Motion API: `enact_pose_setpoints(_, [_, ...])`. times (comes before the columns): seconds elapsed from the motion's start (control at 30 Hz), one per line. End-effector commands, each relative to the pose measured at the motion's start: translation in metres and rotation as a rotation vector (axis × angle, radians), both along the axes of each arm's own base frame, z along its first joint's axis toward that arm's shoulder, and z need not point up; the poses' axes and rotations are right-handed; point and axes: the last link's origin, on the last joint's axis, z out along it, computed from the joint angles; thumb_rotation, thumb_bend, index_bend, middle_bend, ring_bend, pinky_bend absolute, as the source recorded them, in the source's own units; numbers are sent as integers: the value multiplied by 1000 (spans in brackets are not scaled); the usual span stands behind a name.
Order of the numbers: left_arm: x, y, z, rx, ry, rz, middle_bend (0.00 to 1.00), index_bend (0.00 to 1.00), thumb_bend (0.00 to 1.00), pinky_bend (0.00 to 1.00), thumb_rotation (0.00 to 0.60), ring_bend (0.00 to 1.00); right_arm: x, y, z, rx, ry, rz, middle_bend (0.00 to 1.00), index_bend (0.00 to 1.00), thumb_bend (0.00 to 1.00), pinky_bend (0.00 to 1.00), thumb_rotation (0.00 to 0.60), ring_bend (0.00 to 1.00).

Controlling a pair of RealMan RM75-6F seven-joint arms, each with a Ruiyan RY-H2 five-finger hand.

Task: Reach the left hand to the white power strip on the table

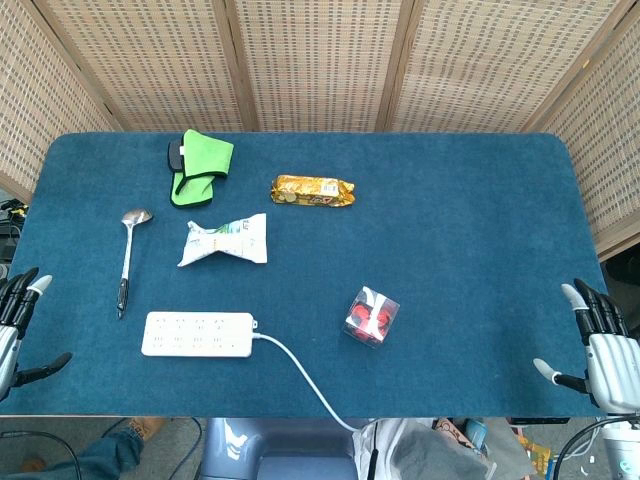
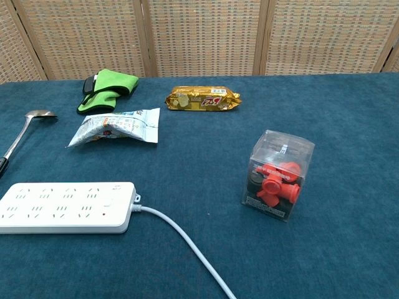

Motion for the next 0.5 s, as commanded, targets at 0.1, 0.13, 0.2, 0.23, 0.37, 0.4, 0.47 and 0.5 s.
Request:
enact_pose_setpoints(0.1, [0,0,-2,-11,-10,3,0,0,0,0,600,0,-1,1,2,-5,-4,-3,0,0,0,0,600,0])
enact_pose_setpoints(0.13, [1,-1,-2,-21,-27,3,0,0,0,0,600,0,-1,1,2,-5,-5,-3,0,0,0,0,600,0])
enact_pose_setpoints(0.2, [2,0,-3,-29,-46,-2,0,0,0,0,600,0,0,1,2,-3,-7,-3,0,0,0,0,600,0])
enact_pose_setpoints(0.23, [3,0,-4,-29,-59,-4,32,0,0,0,600,12,0,1,1,-2,-7,-3,0,0,0,0,600,0])
enact_pose_setpoints(0.37, [8,3,-13,-61,-124,-24,725,0,226,466,600,585,1,1,1,3,-7,-1,0,0,0,0,600,0])
enact_pose_setpoints(0.4, [11,5,-18,-79,-147,-41,863,0,441,723,600,739,1,1,0,5,-7,-1,0,0,0,0,600,0])
enact_pose_setpoints(0.47, [14,9,-32,-96,-161,-55,974,0,800,950,600,898,0,0,0,7,-7,-4,0,0,0,0,600,0])
enact_pose_setpoints(0.5, [22,11,-52,-148,-174,-54,998,0,927,995,600,943,0,0,0,6,-10,-7,0,0,0,0,600,0])
